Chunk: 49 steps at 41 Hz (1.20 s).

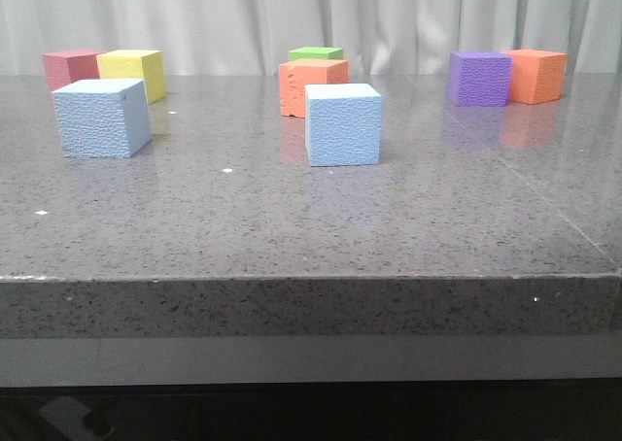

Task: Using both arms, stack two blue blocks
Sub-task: 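Open the right gripper, release the cube, and lift away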

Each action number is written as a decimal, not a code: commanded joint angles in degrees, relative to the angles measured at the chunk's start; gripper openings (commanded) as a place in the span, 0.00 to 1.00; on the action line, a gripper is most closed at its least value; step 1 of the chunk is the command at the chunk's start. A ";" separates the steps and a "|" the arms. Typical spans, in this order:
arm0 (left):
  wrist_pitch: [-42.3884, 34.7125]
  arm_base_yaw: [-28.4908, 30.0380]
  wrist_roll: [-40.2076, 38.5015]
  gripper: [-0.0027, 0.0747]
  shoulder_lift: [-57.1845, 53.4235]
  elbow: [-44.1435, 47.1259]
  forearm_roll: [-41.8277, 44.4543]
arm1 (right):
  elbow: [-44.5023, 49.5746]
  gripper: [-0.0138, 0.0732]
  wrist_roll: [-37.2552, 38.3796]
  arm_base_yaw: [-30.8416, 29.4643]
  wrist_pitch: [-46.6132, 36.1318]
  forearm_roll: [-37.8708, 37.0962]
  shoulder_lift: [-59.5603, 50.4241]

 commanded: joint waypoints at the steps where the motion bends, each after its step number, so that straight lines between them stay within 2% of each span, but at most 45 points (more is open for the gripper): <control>1: -4.21 0.08 -0.15 0.65 0.59 -1.57 0.10 | 3.52 0.84 -0.52 -0.31 -7.33 0.21 -4.70; 12: -5.76 0.08 -0.15 0.65 0.68 -1.57 0.10 | 11.35 0.84 -0.52 -0.31 -13.53 0.21 -11.55; 19: -6.08 0.08 -0.15 0.65 0.81 -1.57 0.10 | 11.42 0.84 -0.52 -0.31 -10.78 0.16 -11.48; 27: -10.35 0.08 -0.15 0.65 2.50 -1.57 -2.31 | 11.42 0.84 -0.52 -0.31 -9.35 0.21 -11.48; 33: -8.82 -0.04 1.71 0.66 8.04 -4.63 -2.19 | 11.42 0.84 -0.52 -0.31 -9.35 0.21 -11.48; 38: -6.19 -1.00 4.08 0.76 14.13 -9.09 -2.30 | 11.42 0.84 -0.52 -0.31 -9.35 0.21 -11.48; 42: -3.74 -3.83 4.42 0.83 19.56 -13.39 -2.30 | 11.42 0.84 -0.52 -0.31 -9.35 0.21 -11.48; 49: -0.09 -9.60 4.55 0.84 30.24 -20.12 0.10 | 11.42 0.84 -0.52 -0.31 -9.35 0.21 -11.48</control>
